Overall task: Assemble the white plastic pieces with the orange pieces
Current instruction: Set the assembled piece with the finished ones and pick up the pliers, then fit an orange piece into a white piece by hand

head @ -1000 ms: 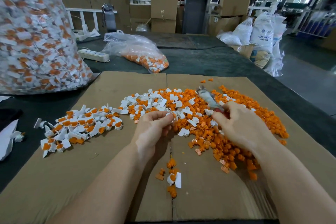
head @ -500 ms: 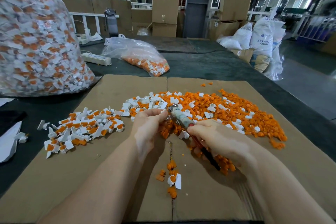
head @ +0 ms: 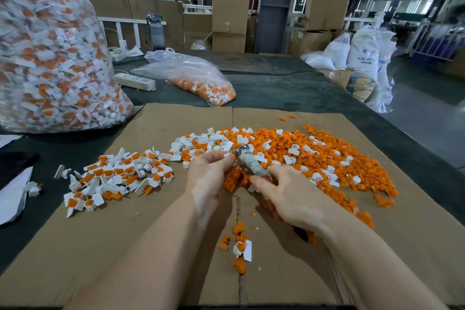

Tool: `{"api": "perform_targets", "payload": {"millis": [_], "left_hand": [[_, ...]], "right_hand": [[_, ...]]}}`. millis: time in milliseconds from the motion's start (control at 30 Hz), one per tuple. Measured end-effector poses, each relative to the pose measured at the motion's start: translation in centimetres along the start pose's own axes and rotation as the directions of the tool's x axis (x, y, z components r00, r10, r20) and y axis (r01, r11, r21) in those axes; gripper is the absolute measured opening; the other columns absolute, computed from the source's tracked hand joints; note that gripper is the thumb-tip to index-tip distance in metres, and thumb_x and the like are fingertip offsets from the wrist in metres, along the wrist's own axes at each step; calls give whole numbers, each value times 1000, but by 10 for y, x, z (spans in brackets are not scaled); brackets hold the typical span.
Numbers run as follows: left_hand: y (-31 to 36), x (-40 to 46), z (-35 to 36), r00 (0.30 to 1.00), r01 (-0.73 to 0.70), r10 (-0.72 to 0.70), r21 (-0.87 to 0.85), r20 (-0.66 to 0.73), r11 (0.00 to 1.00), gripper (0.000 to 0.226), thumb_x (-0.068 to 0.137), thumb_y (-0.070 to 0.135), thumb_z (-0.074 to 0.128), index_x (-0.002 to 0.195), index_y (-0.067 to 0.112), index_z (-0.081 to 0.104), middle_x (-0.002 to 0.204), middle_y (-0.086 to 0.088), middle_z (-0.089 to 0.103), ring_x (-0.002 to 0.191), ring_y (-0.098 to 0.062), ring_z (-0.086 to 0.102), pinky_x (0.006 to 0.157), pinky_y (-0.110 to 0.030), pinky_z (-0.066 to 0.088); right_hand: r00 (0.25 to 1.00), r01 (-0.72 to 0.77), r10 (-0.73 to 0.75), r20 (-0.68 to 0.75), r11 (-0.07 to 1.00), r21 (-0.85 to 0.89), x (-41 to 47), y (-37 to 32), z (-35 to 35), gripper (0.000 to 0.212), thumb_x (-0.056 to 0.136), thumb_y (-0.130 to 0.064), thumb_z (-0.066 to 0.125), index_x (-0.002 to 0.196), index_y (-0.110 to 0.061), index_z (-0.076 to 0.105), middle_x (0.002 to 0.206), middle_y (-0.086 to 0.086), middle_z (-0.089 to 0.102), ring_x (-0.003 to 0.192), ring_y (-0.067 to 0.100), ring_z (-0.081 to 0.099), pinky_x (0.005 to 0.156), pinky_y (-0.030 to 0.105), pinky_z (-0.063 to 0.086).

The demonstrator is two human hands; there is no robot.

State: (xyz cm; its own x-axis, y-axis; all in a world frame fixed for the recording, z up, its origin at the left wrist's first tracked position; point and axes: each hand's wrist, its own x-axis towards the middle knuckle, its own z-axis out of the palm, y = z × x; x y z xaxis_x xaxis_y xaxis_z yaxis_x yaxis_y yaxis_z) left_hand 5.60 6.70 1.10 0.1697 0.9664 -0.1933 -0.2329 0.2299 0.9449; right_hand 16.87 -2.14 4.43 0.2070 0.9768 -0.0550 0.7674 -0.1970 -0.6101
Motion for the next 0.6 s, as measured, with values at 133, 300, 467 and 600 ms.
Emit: {"api": "perform_targets", "payload": {"millis": [133,300,467,600], "left_hand": [[-4,-3,0,999,53,-53,14,-7,998,5,89,7,60,89,4,64,90,-20,69,88,-30,69,79,-48,57],[-2,2,1,1000,9,-9,-22,-10,1000,7,89,5,60,84,5,64,83,-17,70,79,-24,70,70,-39,59],[1,0,-1,1000,-1,1,-20,-11,1000,10,90,2,58,82,3,63,68,-7,67,52,-7,65,44,-18,49],[0,-4,1,999,42,-43,-53,-19,998,6,90,3,56,87,1,62,80,-16,66,69,-20,65,64,-34,58]], "right_hand": [[1000,-1,1,5,1000,3,-1,3,1,34,94,-46,44,75,-19,47,73,5,56,62,16,51,60,31,42],[998,-24,16,61,992,125,-2,5,-4,48,90,-54,44,90,-7,54,76,9,55,64,19,51,64,39,44],[999,-5,1,51,997,71,-1,5,-3,39,91,-53,43,80,-17,48,78,7,56,65,19,53,65,37,46],[999,20,-20,-32,1000,-17,0,8,4,37,92,-51,44,70,-21,39,71,-1,46,61,13,45,55,24,33]]}}
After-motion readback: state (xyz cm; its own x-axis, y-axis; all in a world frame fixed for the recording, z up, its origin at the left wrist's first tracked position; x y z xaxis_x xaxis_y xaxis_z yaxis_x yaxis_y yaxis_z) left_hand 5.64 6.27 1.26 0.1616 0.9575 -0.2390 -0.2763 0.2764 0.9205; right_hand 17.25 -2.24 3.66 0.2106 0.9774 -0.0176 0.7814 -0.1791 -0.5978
